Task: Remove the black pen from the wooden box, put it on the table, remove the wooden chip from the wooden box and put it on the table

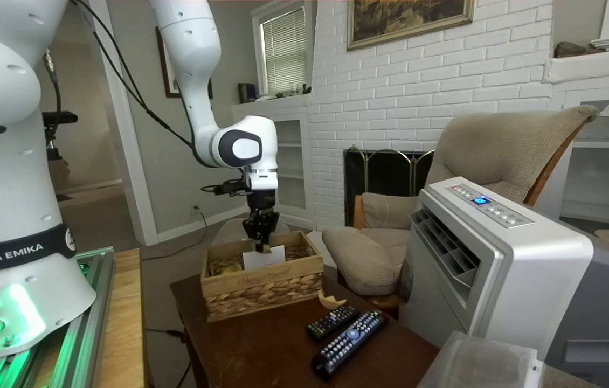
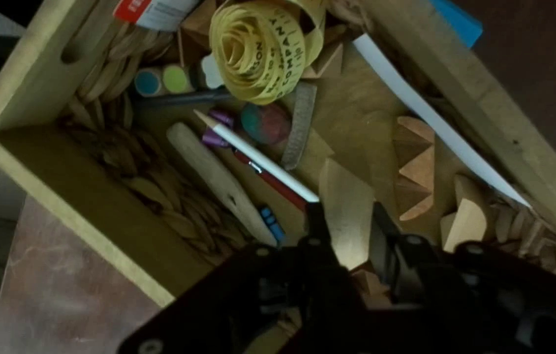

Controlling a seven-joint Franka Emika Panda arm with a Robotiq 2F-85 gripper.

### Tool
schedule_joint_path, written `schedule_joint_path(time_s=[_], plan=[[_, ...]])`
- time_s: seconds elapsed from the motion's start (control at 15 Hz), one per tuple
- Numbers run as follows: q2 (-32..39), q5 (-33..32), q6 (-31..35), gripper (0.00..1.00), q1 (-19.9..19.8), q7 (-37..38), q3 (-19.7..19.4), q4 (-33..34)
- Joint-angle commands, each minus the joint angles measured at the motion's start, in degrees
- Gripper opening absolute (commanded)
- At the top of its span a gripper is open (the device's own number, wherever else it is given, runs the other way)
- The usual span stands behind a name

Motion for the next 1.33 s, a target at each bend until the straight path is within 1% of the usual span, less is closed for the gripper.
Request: schedule_joint_path(time_s=[0.0,0.2,0.47,0.53,0.67,0.8,0.87,1.07,1.13,1.27], plan=[[-7.5,-7.5,-6.0,0.06,-2.3,-7.2,-0.5,-2.9],[-10.8,-13.9,-10.4,0.06,-4.0,-12.7,-1.0,-2.8],[-12.7,-27.6,-11.6,0.06,-6.2,-16.7,-4.0,-1.4],[-12.7,-29.8,-12.9,0.06,-7.6,-19.3,-4.0,-0.6],[-12.6,-33.1,-13.3,0.06,-10.3,-25.0,-3.9,0.6],[-12.0,-32.4,-10.6,0.06,-14.1,-34.2,-2.9,1.1],[-11.0,-30.5,-9.4,0.06,-15.0,-39.4,-2.9,1.9],[-8.7,-28.9,-6.4,0.06,-19.4,-52.5,-1.5,3.8],[-7.6,-28.6,-3.9,0.06,-20.8,-56.5,-1.2,4.2],[-5.3,-27.4,0.1,0.06,-24.7,-64.7,1.1,5.0]])
